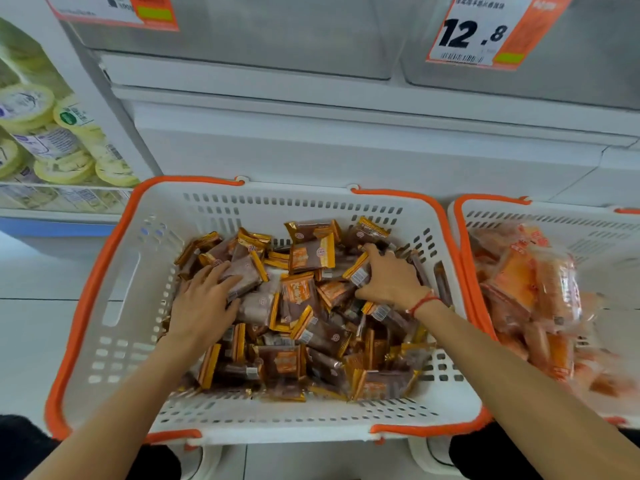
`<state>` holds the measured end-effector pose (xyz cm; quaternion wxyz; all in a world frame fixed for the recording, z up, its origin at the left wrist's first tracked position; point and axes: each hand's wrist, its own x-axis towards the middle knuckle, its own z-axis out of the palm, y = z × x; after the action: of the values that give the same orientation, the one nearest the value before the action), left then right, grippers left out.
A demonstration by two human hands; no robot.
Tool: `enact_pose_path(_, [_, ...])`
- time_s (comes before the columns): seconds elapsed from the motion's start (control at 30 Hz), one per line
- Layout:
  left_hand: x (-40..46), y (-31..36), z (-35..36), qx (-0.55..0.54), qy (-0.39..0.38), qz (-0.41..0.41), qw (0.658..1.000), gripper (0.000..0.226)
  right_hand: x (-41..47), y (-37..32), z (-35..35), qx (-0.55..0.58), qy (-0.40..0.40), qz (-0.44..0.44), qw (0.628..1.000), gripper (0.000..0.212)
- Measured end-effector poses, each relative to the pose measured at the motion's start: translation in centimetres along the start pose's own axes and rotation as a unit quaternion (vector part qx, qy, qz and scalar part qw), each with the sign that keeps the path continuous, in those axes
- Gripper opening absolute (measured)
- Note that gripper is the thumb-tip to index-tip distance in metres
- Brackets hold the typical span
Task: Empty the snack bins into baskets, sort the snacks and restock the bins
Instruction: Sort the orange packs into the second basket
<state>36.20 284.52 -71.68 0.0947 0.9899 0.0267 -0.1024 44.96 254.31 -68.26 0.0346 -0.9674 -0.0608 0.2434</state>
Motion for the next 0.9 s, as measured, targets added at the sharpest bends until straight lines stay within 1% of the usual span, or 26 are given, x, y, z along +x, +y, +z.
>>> enact_pose_path(0.03, [0.2,-0.1,0.0,-0.033,-0.020,-0.004,0.999,0.048,-0.3,0.3,-0.6,0.050,-0.001,0.002,0.999,0.098])
enact_pose_path(0.1, [0.5,-0.1,-0.6,-0.139,-0.051,-0.036,0.988,0.044,-1.4,-0.6,-1.4,0.164,0.000,-0.004,0.986,0.102])
enact_pose_path(0.17, [0.9,-0.5,-1.5,-0.254,-0.025,-0.084,0.963,0.034,-2.8,-3.3,-1.1,0.252,-0.010,-0.053,0.966,0.106])
enact_pose_path(0.2, [0.9,-0.6,-2.2,-0.296,-0.003,-0.101,0.950,0.031,-3.6,-5.2,-0.4,0.282,-0.037,-0.092,0.954,0.107])
enact_pose_path(0.27, [1.0,-0.8,-3.8,-0.344,0.037,-0.135,0.928,0.024,-5.5,-9.2,1.3,0.288,-0.140,-0.160,0.934,0.115])
enact_pose_path(0.3, [1.1,-0.8,-4.7,-0.351,0.060,-0.156,0.921,0.023,-6.2,-10.6,2.1,0.251,-0.196,-0.179,0.931,0.120])
enact_pose_path(0.33, [1.2,-0.7,-5.7,-0.347,0.090,-0.170,0.918,0.025,-6.6,-11.3,2.4,0.207,-0.228,-0.191,0.932,0.121])
enact_pose_path(0.37, [1.3,-0.4,-6.5,-0.335,0.115,-0.173,0.919,0.026,-6.8,-11.1,2.1,0.192,-0.224,-0.203,0.934,0.115])
enact_pose_path(0.4, [1.4,0.2,-7.2,-0.324,0.131,-0.164,0.922,0.028,-6.9,-10.3,1.5,0.212,-0.183,-0.221,0.934,0.102])
enact_pose_path(0.43, [1.5,1.3,-7.7,-0.313,0.143,-0.146,0.927,0.029,-7.2,-9.1,0.2,0.246,-0.101,-0.233,0.935,0.081])
enact_pose_path(0.47, [1.8,2.6,-7.9,-0.303,0.154,-0.117,0.933,0.028,-7.5,-7.5,-1.1,0.270,0.019,-0.225,0.936,0.057])
enact_pose_path(0.5, [2.2,4.2,-7.9,-0.286,0.168,-0.080,0.940,0.026,-7.5,-5.3,-2.0,0.262,0.156,-0.197,0.932,0.037])
enact_pose_path(0.53, [2.8,6.2,-7.6,-0.263,0.177,-0.029,0.948,0.025,-7.4,-2.7,-2.8,0.218,0.286,-0.152,0.921,0.029])
enact_pose_path(0.57, [3.7,8.3,-6.8,-0.234,0.183,0.038,0.954,0.024,-7.2,0.0,-3.2,0.162,0.375,-0.089,0.908,0.031])
enact_pose_path(0.6, [4.6,10.8,-5.9,-0.203,0.180,0.114,0.956,0.023,-6.9,2.7,-3.1,0.114,0.411,-0.023,0.904,0.040])
enact_pose_path(0.63, [5.7,13.1,-4.7,-0.172,0.165,0.191,0.952,0.025,-6.7,5.0,-2.7,0.079,0.397,0.031,0.914,0.053])
enact_pose_path(0.67, [6.6,15.5,-3.5,-0.132,0.141,0.261,0.946,0.030,-6.5,6.9,-2.0,0.058,0.365,0.064,0.927,0.062])
enact_pose_path(0.7, [7.4,17.7,-2.1,-0.086,0.113,0.321,0.936,0.038,-6.5,8.0,-1.3,0.047,0.335,0.074,0.938,0.068])
enact_pose_path(0.73, [8.2,19.5,-0.7,-0.037,0.071,0.364,0.928,0.048,-6.4,8.7,-0.5,0.048,0.314,0.069,0.946,0.070])
enact_pose_path(0.77, [8.6,20.9,0.7,0.008,0.025,0.386,0.922,0.059,-6.5,8.8,-0.2,0.053,0.309,0.058,0.948,0.071])
enact_pose_path(0.8, [9.0,21.8,2.1,0.046,-0.020,0.388,0.920,0.071,-6.5,8.8,-0.1,0.066,0.310,0.049,0.947,0.071])
enact_pose_path(0.87, [9.2,22.3,4.5,0.083,-0.082,0.357,0.927,0.090,-6.6,8.5,-0.3,0.108,0.309,0.045,0.944,0.072])
enact_pose_path(0.9, [9.1,22.2,5.2,0.079,-0.090,0.338,0.934,0.094,-6.6,8.6,-0.3,0.118,0.314,0.043,0.941,0.073])
